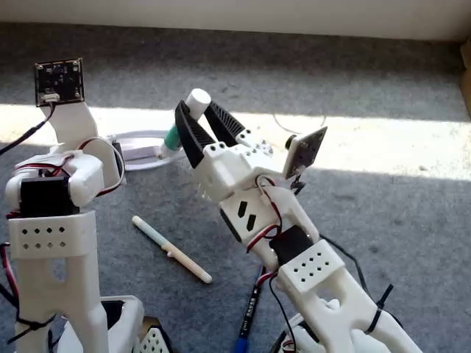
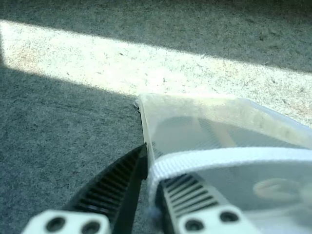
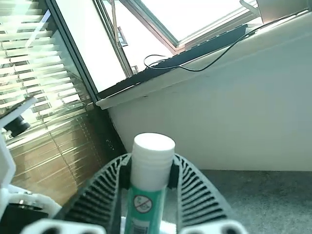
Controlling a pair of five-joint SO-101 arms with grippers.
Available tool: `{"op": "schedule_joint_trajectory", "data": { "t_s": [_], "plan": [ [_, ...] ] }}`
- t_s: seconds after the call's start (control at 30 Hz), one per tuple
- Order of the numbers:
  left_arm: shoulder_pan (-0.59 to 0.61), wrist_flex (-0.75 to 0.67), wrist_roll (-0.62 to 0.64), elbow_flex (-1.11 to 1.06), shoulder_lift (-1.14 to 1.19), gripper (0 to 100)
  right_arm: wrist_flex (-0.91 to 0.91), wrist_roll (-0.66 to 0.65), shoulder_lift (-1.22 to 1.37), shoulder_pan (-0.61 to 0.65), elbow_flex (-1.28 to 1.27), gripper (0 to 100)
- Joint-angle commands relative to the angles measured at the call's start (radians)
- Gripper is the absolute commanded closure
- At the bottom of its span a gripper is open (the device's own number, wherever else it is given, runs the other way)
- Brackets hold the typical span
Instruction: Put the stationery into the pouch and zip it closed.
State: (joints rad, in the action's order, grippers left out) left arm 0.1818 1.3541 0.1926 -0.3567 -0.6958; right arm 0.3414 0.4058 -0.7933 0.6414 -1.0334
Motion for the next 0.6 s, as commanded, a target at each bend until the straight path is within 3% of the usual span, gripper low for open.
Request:
{"op": "schedule_joint_trajectory", "data": {
  "t_s": [0.0, 0.4, 0.5, 0.57],
  "plan": [
    [-0.013, -0.020, -0.008, 0.010, -0.031, 100, 0.028, 0.011, 0.015, -0.013, 0.061, 99.5],
    [-0.013, -0.020, -0.008, 0.010, -0.031, 100, 0.018, 0.011, 0.013, 0.012, 0.056, 99.2],
    [-0.013, -0.020, -0.008, 0.010, -0.031, 100, 0.007, -0.003, 0.013, 0.031, 0.053, 92.8],
    [-0.013, -0.020, -0.008, 0.010, -0.031, 100, -0.047, -0.083, 0.013, 0.047, 0.050, 86.6]
  ]
}}
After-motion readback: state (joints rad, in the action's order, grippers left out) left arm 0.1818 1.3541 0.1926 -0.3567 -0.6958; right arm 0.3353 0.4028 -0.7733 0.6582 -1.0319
